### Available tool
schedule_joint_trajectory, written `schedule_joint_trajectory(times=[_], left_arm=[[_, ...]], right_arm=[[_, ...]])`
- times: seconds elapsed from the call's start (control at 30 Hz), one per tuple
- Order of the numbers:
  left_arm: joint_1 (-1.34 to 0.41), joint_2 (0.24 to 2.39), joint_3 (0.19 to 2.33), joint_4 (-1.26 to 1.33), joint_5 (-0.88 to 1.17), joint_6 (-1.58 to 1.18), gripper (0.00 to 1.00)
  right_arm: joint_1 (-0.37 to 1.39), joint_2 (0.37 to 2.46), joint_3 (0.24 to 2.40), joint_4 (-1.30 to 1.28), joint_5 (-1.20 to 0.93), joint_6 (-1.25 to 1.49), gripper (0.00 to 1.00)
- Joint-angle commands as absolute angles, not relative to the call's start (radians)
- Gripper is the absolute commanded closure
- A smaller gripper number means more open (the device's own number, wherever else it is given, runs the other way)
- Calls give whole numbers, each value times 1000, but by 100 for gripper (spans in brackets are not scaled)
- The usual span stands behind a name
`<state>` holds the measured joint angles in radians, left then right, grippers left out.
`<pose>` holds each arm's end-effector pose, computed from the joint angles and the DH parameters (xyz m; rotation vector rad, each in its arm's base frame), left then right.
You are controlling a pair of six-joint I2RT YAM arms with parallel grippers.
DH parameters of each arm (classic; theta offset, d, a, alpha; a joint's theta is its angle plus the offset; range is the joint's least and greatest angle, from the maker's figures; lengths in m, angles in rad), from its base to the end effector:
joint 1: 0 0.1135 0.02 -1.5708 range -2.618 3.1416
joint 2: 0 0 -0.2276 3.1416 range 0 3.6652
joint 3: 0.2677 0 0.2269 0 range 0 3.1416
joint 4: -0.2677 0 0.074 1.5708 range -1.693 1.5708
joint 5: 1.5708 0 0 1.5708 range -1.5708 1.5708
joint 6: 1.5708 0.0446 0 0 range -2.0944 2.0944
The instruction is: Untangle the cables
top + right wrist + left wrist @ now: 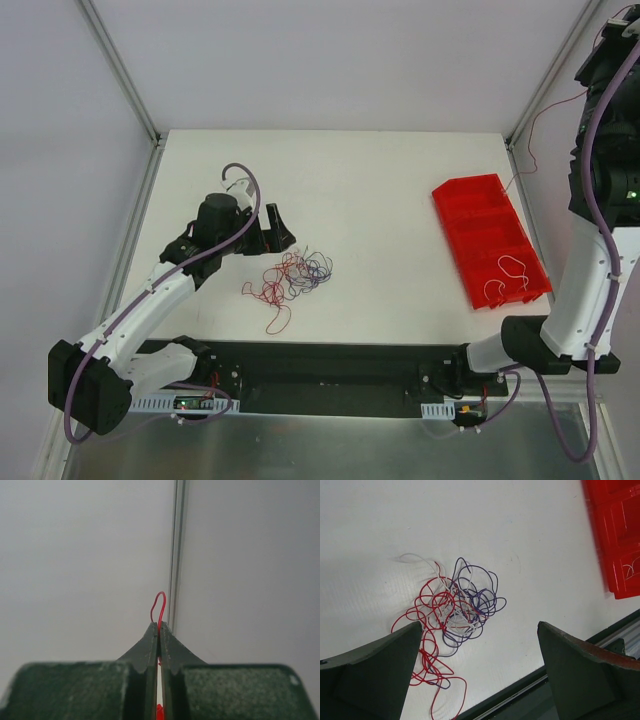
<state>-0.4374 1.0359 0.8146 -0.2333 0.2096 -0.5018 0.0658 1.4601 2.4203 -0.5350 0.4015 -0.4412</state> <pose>0.2101 -0.1085 0.2682 0.0704 2.1087 -0.7923 0.1767 -0.0058 0.6009 0.0625 1.1979 -0.5597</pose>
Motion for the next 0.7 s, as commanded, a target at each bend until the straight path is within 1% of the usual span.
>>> schedule_joint_trajectory(times=[0.0, 0.13, 0.3, 0.47, 0.67], left_arm=[[-434, 1035, 864, -241, 235, -477, 1], [-434, 1037, 867, -242, 238, -477, 1], [-434, 1032, 864, -245, 247, -480, 1], [-434, 1032, 861, -245, 258, -482, 1], [-434, 1025, 859, -247, 313, -468, 1]], right_arm=[[31, 1482, 2471, -491, 373, -414, 100], [5, 1491, 2457, -491, 374, -408, 100], [-40, 1457, 2350, -485, 400, -420, 100], [-64, 1359, 2110, -480, 428, -381, 100], [-80, 1171, 1739, -469, 402, -221, 100]])
